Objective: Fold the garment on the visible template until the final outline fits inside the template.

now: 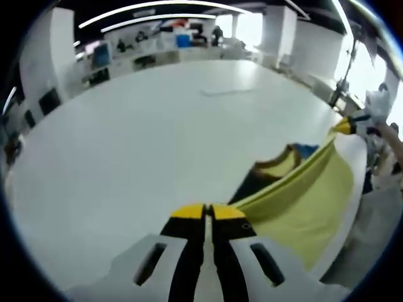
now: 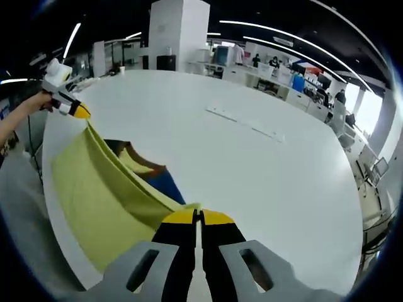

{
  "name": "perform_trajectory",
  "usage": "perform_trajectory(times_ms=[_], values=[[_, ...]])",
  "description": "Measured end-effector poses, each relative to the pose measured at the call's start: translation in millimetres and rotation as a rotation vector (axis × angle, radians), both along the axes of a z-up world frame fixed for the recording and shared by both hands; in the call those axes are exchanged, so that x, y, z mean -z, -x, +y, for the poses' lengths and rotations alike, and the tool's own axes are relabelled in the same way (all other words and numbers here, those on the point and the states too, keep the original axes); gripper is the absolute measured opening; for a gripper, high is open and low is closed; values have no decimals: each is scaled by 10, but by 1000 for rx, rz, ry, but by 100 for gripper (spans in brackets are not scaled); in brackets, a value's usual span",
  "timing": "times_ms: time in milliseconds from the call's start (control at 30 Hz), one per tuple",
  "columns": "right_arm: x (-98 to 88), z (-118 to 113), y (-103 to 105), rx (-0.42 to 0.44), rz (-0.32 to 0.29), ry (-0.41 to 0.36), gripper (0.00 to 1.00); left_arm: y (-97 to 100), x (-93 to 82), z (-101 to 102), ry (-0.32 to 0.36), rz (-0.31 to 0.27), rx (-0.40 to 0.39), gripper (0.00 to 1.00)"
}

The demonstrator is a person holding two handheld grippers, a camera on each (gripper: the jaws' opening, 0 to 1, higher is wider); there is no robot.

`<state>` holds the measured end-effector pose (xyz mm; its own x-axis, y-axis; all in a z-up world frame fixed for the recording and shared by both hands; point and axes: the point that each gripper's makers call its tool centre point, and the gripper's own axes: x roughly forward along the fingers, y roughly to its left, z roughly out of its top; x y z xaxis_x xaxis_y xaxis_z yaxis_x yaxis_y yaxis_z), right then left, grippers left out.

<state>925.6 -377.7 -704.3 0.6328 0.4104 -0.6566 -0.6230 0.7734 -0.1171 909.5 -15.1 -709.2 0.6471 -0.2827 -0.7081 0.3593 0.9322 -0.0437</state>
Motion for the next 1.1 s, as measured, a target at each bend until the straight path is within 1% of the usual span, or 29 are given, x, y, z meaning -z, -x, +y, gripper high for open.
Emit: perform_trajectory(times_ms=[233,400,500,900,1100], values=[[94,25,-86,6,11,5,2,-63,111,12,-4,9,-5,0],[203,34,-164,9,25,11,2,-105,193,28,-5,20,-13,0],[244,50,-175,13,33,12,2,-130,228,33,-6,24,-14,0],[400,15,-240,20,61,14,2,-211,327,37,-15,33,-14,0],[457,21,-290,21,64,21,2,-235,371,53,-19,42,-13,0]])
